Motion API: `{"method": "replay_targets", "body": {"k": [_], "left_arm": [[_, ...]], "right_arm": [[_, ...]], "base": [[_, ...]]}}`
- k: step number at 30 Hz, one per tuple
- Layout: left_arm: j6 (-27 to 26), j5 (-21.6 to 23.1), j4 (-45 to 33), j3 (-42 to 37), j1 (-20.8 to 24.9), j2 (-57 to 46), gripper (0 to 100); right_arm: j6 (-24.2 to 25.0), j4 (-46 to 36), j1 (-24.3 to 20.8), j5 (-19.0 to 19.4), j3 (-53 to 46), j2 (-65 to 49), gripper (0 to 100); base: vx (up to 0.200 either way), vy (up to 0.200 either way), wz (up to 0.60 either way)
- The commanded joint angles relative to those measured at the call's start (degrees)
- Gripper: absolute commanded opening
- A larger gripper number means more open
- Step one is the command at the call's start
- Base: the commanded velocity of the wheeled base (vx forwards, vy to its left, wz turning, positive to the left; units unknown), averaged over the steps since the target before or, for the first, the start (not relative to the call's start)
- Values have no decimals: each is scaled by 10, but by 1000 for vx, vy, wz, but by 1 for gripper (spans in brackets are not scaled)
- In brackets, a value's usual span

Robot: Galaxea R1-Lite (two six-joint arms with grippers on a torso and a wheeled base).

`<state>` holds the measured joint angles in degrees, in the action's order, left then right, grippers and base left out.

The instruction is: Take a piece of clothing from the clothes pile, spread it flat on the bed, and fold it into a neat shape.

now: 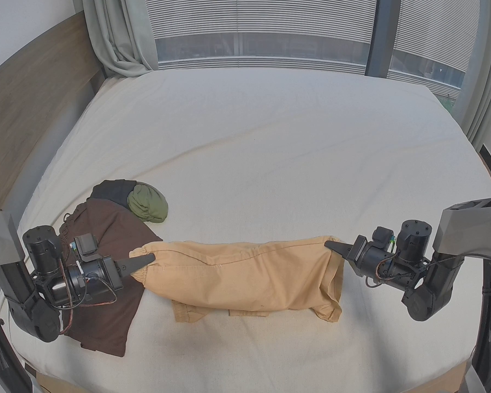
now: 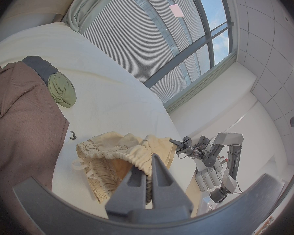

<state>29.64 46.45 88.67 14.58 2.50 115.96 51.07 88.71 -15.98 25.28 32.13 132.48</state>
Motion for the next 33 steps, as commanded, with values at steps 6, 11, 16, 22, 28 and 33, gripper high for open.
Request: {"method": "replay_targets", "body": {"k": [6, 11, 16, 22, 28, 33], "left_arm": [[3, 0, 2, 11, 1, -5, 0], [3, 0, 2, 23, 1, -6, 0], [8, 0, 2, 30, 2, -21, 0], [8, 0, 2, 33, 5, -32, 0], [7, 0, 2, 34, 10, -44, 0], [20, 0, 2, 39, 15, -71, 0]], "right_arm": [[-6, -2, -4, 6, -43, -94, 0], [-11, -3, -4, 21, -63, -129, 0], [-12, -3, -2, 26, -72, -151, 0], [-34, -4, -1, 35, -87, -173, 0], [-51, -5, -3, 36, -102, -202, 0], [-62, -6, -3, 37, -110, -226, 0]], "base": [[0, 0, 0], [0, 0, 0], [0, 0, 0], [0, 0, 0], [0, 0, 0], [0, 0, 0]]}}
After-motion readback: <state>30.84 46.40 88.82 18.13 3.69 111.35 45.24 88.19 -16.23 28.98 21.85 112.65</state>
